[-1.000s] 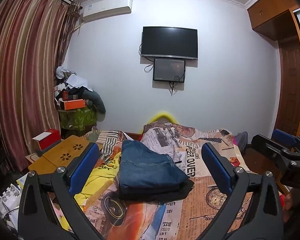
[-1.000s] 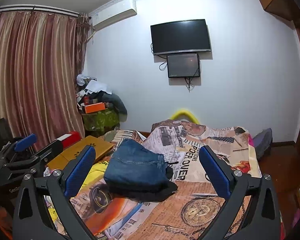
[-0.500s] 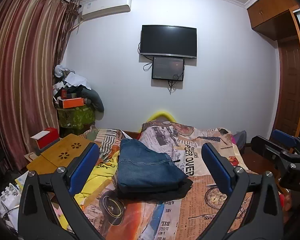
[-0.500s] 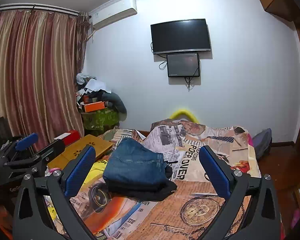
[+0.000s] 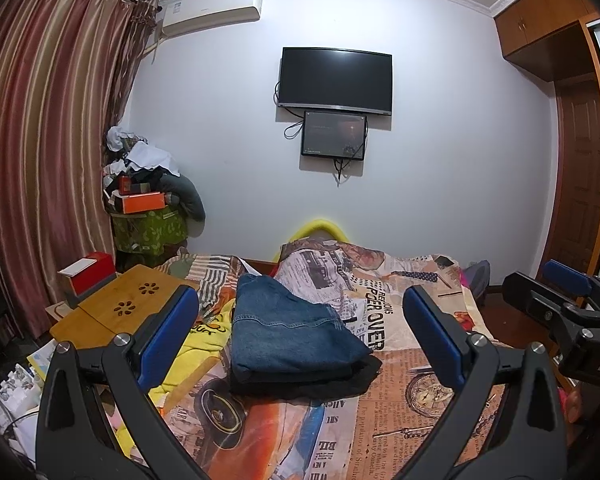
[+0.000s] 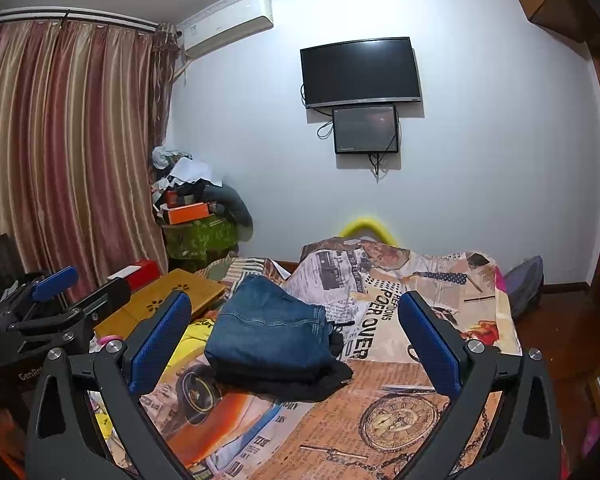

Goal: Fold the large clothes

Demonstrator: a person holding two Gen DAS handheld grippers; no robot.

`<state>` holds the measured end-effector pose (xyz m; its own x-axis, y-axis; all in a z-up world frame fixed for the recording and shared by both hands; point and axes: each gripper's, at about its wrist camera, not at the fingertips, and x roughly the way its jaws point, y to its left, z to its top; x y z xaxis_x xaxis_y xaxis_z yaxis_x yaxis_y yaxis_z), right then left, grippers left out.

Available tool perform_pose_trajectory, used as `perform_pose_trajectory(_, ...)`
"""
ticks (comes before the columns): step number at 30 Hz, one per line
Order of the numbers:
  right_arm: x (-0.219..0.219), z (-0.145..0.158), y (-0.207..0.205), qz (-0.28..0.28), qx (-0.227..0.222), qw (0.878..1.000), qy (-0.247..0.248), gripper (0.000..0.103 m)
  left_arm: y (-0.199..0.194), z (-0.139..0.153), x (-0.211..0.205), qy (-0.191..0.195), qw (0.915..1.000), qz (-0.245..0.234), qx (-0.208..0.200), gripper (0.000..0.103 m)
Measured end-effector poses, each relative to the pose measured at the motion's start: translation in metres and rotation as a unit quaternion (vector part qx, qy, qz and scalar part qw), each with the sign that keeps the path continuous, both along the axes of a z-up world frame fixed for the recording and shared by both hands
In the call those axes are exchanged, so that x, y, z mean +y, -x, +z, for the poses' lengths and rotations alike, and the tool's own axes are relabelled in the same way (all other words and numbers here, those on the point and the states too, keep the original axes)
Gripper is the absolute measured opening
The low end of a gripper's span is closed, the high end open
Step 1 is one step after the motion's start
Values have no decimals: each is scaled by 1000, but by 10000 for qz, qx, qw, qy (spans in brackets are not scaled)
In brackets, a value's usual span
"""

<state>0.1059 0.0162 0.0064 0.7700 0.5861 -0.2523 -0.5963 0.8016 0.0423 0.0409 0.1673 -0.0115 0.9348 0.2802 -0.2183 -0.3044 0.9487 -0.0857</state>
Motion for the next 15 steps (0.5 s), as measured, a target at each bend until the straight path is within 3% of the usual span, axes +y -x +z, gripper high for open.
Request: perform_pose_trajectory(15,-3,0,-3,-53,6,10000,-27,103,-1,2,-1,40,9999,-109,19,102)
